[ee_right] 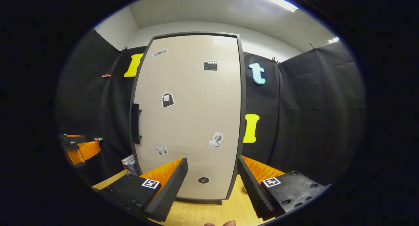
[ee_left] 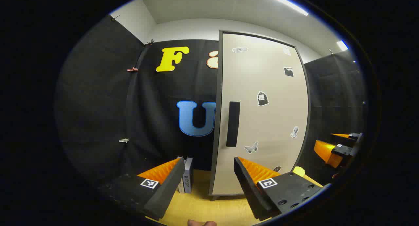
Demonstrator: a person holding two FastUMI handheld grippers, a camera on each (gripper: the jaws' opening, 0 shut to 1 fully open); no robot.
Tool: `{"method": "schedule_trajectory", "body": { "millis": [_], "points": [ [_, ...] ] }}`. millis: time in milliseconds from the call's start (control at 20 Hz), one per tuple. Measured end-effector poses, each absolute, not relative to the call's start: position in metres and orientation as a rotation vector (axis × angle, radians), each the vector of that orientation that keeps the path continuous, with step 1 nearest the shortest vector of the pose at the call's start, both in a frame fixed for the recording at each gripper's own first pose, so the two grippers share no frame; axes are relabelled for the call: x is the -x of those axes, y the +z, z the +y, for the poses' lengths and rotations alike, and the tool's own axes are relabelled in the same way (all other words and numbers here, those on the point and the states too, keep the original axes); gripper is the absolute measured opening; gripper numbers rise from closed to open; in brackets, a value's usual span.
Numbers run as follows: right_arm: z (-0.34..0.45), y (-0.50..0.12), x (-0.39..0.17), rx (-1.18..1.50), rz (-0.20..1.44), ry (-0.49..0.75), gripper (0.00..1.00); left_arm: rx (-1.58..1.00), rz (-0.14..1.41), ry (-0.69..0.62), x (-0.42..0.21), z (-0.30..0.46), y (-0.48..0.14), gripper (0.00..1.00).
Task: Open the cabinet door with the right hand, grasp the bottle in the cabinet with the left hand and place it on the coaster, then close the cabinet door with the right hand.
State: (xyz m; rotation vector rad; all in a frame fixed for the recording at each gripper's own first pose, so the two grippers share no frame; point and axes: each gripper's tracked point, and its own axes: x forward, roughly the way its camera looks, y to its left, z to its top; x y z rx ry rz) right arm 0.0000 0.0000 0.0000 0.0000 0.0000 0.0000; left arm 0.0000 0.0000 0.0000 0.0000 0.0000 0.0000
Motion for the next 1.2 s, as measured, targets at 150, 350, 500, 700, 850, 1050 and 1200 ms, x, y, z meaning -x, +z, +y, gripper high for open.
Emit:
{"method": "schedule_trajectory", "body": {
  "millis": [150, 350, 500, 700, 850, 1050, 1200],
  "points": [
    [0.0, 0.004, 0.007, -0.001, -0.008, -0.007, 0.98, -0.019, -0.005, -0.012, 0.007, -0.002, -0.001, 0.95],
    [0.005, 0.003, 0.016, 0.01, -0.005, -0.006, 0.97, -0.026, -0.012, -0.031, 0.013, -0.003, 0.001, 0.95],
    [0.01, 0.005, 0.023, 0.012, -0.01, 0.001, 0.98, -0.028, -0.01, -0.042, 0.018, -0.004, 0.002, 0.95],
    [0.008, 0.006, 0.03, 0.006, -0.007, -0.002, 0.97, -0.024, -0.008, -0.056, 0.023, -0.007, 0.001, 0.95],
    [0.006, 0.009, 0.033, 0.003, -0.012, -0.011, 0.98, -0.03, -0.011, -0.067, 0.026, -0.011, 0.001, 0.95],
    [0.006, 0.009, 0.038, 0.006, -0.006, -0.01, 0.98, -0.04, -0.015, -0.08, 0.03, -0.016, 0.004, 0.95],
    [0.004, 0.012, 0.039, 0.004, -0.007, -0.009, 0.97, -0.043, -0.016, -0.088, 0.031, -0.02, 0.005, 0.95]
  ]
}}
